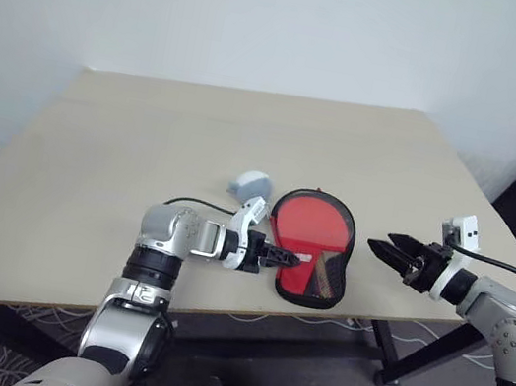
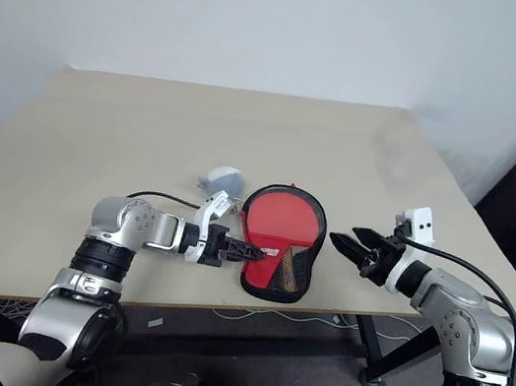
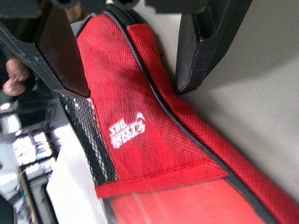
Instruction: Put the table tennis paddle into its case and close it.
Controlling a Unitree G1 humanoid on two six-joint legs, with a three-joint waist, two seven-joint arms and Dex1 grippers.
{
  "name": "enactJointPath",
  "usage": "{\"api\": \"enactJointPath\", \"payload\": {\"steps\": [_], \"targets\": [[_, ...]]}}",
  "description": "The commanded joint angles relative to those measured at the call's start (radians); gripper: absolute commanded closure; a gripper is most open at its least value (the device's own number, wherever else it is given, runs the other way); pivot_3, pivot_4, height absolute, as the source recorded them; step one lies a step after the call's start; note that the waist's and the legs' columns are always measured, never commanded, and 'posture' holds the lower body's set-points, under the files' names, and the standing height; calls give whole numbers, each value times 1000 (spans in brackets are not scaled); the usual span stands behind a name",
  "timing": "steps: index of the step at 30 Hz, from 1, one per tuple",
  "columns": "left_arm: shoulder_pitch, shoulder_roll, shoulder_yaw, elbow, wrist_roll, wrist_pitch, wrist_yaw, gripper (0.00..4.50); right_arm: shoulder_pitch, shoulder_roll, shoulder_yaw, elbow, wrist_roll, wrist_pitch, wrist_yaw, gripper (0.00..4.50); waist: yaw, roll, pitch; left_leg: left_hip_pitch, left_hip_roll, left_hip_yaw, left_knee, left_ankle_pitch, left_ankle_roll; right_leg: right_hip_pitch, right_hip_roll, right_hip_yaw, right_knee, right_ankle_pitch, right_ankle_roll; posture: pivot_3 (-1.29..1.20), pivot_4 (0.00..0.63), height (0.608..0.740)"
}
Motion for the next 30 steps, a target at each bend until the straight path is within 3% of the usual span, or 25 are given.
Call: {"api": "enactJointPath", "payload": {"steps": [1,3,6,13,30], "targets": [[-32,-33,43,5,-30,29,31,1472,-2,2,0,-23,-4,-30,4,1064,0,0,0,0,0,0,0,0,0,0,0,0,0,0,0,0,0,724],[-23,-47,46,-10,-45,41,31,1472,-3,8,7,-19,-7,-35,1,1064,0,0,0,0,0,-1,0,0,0,0,0,-1,0,0,0,0,0,724],[-24,-77,83,-5,-59,70,58,1987,-5,19,17,-15,-13,-45,-4,1064,0,0,0,0,-1,-1,0,0,0,0,0,-1,0,0,0,0,0,724],[3,-92,96,-66,-83,107,63,4348,-5,30,18,-6,-18,-55,3,1064,-3,0,0,0,0,-2,0,0,0,0,0,-1,0,0,0,0,0,724],[39,-193,243,-77,-111,213,175,4348,36,71,48,-5,-74,-158,9,1064,-6,0,0,0,-1,-3,0,0,0,1,0,-1,0,0,0,0,0,724]]}}
